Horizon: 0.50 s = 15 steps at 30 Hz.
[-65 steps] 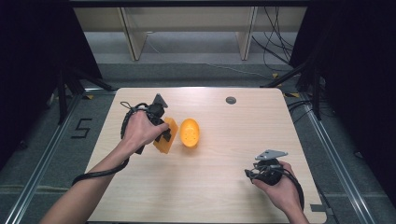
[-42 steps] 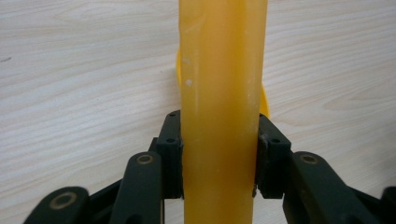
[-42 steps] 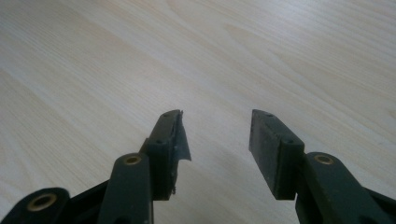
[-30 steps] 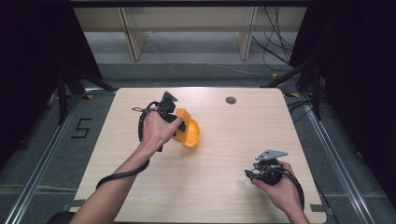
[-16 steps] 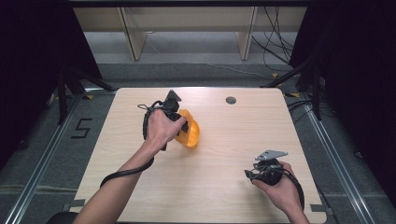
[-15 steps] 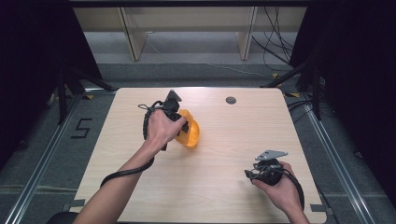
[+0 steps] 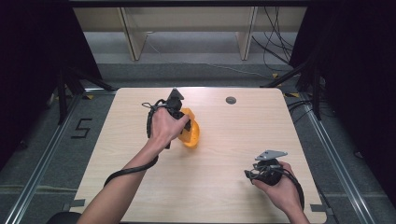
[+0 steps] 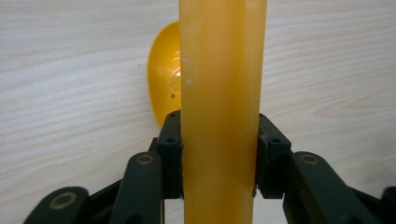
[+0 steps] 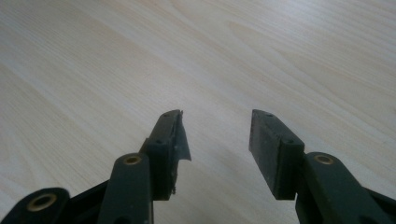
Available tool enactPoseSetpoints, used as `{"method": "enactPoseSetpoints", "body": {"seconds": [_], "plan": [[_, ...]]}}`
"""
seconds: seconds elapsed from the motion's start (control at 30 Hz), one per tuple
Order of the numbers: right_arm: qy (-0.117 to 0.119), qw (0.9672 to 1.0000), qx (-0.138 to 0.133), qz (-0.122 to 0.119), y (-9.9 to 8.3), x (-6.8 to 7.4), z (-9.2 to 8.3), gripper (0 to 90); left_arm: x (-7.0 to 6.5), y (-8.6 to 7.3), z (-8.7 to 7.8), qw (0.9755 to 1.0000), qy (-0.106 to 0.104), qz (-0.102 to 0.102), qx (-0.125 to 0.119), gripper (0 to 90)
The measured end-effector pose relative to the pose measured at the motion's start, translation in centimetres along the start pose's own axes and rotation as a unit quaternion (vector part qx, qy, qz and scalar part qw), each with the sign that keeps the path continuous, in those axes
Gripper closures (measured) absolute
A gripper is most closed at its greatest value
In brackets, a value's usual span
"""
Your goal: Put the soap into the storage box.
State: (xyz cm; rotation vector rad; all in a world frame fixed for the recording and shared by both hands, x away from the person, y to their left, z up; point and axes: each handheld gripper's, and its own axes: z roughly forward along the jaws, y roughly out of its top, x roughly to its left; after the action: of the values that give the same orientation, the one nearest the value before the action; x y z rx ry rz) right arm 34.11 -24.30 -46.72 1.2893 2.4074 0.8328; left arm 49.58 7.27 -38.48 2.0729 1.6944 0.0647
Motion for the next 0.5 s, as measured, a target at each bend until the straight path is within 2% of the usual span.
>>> {"method": "enactPoseSetpoints", "body": {"seconds": [0.1, 0.13, 0.2, 0.5], "plan": [[-0.001, 1.0, 0.0, 0.002, 0.0, 0.0, -0.04, 54.4, 0.03, -0.14, 0.12, 1.0, -0.001, 0.0, -0.001, 60.8], [-0.002, 1.0, -0.003, -0.006, -0.05, -0.1, 0.02, 54.3, 0.06, -0.21, 0.16, 1.0, -0.002, -0.004, 0.0, 60.8], [0.0, 1.0, 0.0, 0.002, -0.01, 0.01, -0.03, 54.4, 0.08, -0.34, 0.28, 1.0, 0.001, -0.005, -0.003, 60.8], [0.0, 1.0, 0.0, -0.001, 0.02, 0.04, 0.0, 54.3, -0.04, -0.26, 0.39, 0.9999, 0.008, -0.009, -0.007, 60.8]]}}
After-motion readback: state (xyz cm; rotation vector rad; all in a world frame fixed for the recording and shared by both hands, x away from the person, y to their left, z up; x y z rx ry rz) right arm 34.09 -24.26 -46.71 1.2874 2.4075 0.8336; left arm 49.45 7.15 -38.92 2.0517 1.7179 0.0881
